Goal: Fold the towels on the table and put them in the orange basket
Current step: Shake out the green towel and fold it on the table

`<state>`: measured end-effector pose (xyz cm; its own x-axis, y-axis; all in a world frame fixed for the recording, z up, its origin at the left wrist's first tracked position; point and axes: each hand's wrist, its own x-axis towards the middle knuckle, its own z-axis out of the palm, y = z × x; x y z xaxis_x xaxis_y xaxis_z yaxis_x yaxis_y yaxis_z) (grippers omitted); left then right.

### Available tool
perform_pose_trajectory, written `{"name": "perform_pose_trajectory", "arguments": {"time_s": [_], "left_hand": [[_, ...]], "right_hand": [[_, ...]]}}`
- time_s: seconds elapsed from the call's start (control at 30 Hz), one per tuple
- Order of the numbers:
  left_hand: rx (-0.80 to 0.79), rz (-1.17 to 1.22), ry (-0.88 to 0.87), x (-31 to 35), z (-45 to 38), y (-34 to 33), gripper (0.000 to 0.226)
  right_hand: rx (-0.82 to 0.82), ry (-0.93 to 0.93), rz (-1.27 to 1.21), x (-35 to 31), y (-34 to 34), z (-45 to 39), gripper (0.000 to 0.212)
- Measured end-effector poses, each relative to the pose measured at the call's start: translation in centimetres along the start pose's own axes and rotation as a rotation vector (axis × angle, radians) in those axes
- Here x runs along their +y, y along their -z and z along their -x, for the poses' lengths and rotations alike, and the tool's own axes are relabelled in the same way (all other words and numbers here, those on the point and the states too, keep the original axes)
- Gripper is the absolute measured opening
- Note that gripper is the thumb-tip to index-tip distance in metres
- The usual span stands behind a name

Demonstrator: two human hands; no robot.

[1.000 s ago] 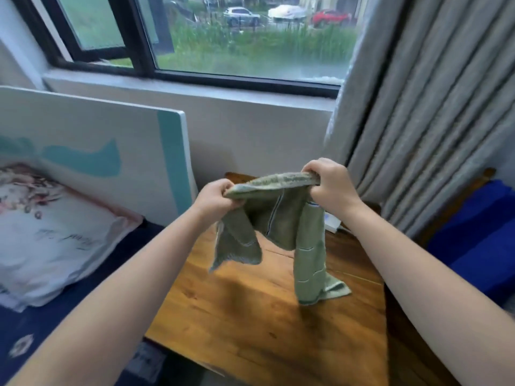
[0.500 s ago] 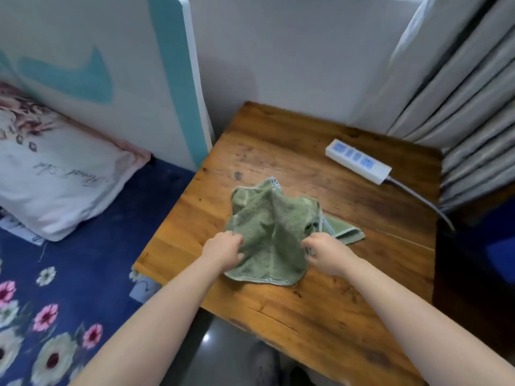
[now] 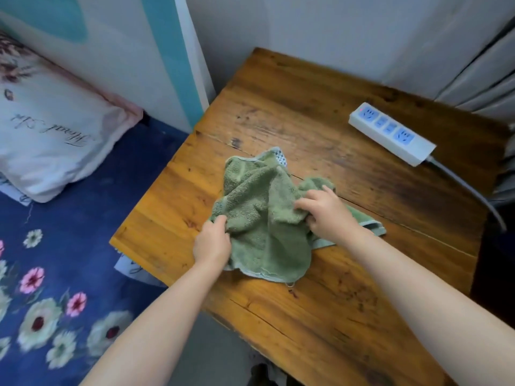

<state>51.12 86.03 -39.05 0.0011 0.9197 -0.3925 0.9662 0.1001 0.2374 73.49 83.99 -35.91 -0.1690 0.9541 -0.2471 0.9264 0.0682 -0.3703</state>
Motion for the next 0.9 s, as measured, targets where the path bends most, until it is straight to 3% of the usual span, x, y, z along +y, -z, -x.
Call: {"name": "perform_pose_trajectory", "arguments": {"time_s": [0.13,0.23,0.33,0.43,0.53,0.6,0.63,0.7,0.77,0.83,0.9], "left_hand": [[0.140,0.062,-0.148,2.2,-0.7,3.6,0.029],[0.203,0.118,-0.313,5.2,-2.3,6.9,0.032],[0.241,0.237,-0.428,7.4,-3.3,8.5,0.041],[0.131,0.036,-0.470,7.0,-3.7,7.3,0.060],[-0.063,-0.004,-0.308,4.6,-2.7,4.1,0.065],[-0.185,0.066,-0.140,3.3,-1.6,1.9,0.055],[-0.248,0.076,-0.073,3.1,-1.2,1.0,0.049],[-0.342,0.162,0.028,3.0,-0.4,-0.3,0.044],[-0.389,0.384,0.140,3.3,0.2,-1.3,0.045],[-0.475,0.663,0.282,3.4,0.5,-2.0,0.039],[-0.583,0.922,0.391,3.2,0.6,-1.9,0.026]], "right_hand": [[-0.331,0.027,0.236,-0.8,3.9,2.9,0.012],[-0.480,0.011,0.173,-1.9,5.4,5.1,0.014],[-0.467,0.056,-0.128,-2.3,4.5,7.7,0.005],[-0.348,-0.022,-0.335,-1.8,2.8,9.0,0.027],[0.076,-0.223,-0.419,-1.0,1.9,7.8,0.019],[0.241,-0.423,-0.384,-0.4,1.6,6.0,0.020],[0.229,-0.525,-0.341,-0.1,1.4,4.9,0.026],[0.006,-0.714,-0.224,0.3,1.0,3.3,0.044],[-0.193,-0.814,-0.174,0.1,0.6,2.2,0.048],[-0.208,-0.843,-0.235,-0.4,0.1,1.9,0.043],[-0.099,-0.860,-0.295,-1.1,-0.2,2.1,0.035]]}}
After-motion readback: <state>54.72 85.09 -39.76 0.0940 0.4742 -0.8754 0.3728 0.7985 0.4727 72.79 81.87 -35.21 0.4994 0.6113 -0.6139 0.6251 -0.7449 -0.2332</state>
